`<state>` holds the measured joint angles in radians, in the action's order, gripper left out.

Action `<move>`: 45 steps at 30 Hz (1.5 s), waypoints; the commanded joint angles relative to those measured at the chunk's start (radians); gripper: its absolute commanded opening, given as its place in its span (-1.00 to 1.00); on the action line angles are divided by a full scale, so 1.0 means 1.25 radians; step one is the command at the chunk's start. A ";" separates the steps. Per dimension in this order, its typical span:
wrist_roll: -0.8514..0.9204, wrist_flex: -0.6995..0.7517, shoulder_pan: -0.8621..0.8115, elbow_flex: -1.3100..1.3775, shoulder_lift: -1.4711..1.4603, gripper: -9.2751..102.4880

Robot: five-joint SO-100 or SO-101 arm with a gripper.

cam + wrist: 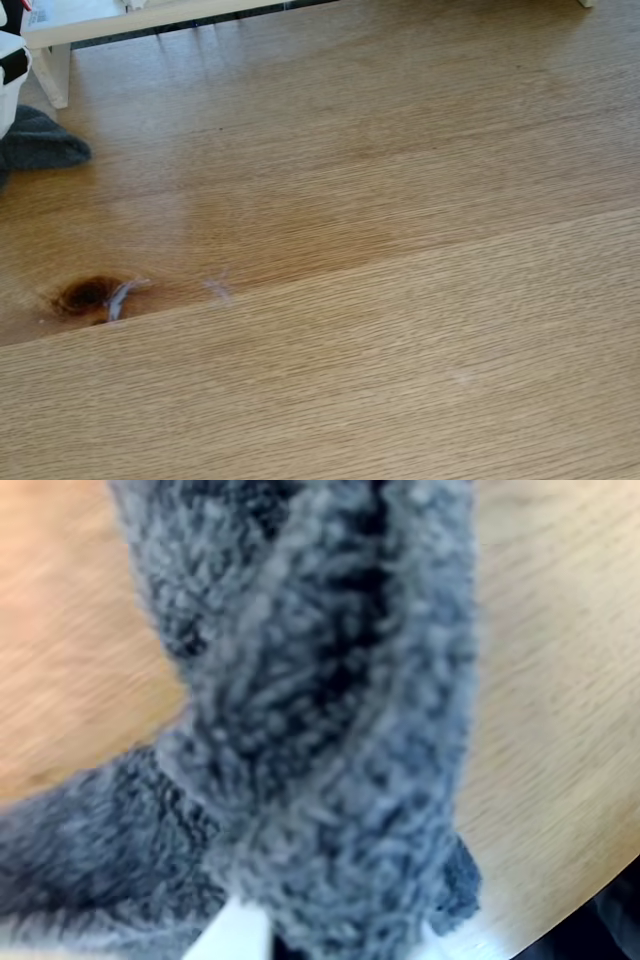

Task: Clean the area in front of the robot

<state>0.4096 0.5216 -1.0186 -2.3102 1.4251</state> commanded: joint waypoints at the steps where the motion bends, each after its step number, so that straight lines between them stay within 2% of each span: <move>1: -0.022 0.058 0.082 0.033 0.169 -0.84; 7: -0.044 0.268 0.232 0.031 0.377 -0.84; 12: -0.064 0.421 0.422 0.029 0.541 -0.84; 17: -0.139 0.476 0.654 0.029 0.638 -0.84; 22: -0.334 0.485 0.832 0.029 0.638 -0.84; 27: -0.497 0.410 0.944 0.042 0.506 -0.84; 31: -0.546 0.200 0.971 0.042 0.364 -0.84; 37: -0.481 -0.191 0.966 0.043 0.166 -0.84; 41: -0.425 -0.317 0.945 0.043 0.077 -0.84; 45: -0.374 -0.394 0.919 0.043 -0.018 -0.84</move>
<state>-0.1028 0.1335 0.1611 -2.3148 1.4281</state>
